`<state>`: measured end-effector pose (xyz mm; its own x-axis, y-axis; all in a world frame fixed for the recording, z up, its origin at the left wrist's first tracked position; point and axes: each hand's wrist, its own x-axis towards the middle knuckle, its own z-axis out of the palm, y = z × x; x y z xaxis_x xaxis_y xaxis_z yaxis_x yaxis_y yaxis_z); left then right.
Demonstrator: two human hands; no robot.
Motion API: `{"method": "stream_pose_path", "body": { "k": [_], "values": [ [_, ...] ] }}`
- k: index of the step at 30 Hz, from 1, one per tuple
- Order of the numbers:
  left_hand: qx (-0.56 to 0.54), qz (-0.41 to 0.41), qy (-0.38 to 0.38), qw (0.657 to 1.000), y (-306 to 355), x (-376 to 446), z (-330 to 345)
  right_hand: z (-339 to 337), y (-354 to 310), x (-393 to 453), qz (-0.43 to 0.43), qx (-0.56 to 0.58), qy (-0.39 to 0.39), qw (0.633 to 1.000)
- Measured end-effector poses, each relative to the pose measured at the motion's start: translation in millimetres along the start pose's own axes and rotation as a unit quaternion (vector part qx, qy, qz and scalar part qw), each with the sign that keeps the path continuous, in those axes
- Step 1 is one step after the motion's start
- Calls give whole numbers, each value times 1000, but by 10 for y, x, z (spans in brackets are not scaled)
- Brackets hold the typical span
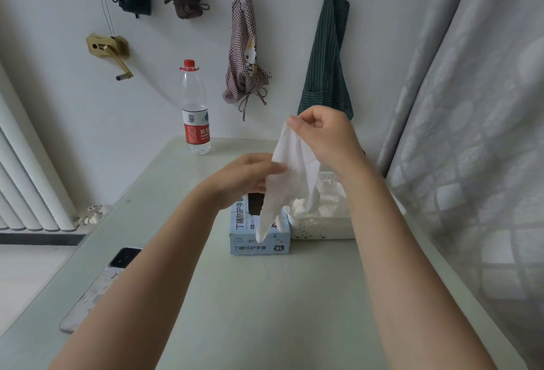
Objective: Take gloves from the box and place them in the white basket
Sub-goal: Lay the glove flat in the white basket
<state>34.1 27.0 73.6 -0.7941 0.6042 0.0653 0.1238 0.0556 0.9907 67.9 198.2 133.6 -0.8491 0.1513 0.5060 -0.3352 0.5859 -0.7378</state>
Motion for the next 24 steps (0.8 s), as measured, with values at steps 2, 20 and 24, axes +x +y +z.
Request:
{"method": "stream_pose_path", "body": {
  "k": [2, 20, 24],
  "values": [
    [18, -17, -9, 1000, -64, 26, -41, -50, 67, 59, 13, -15, 2, 1000],
    [335, -96, 161, 924, -213, 1524, 47, -680, 1765, 366, 255, -72, 27, 964],
    [456, 21, 141, 878, -403, 1677, 584, -744, 2181, 290, 254, -165, 12, 953]
  ]
}}
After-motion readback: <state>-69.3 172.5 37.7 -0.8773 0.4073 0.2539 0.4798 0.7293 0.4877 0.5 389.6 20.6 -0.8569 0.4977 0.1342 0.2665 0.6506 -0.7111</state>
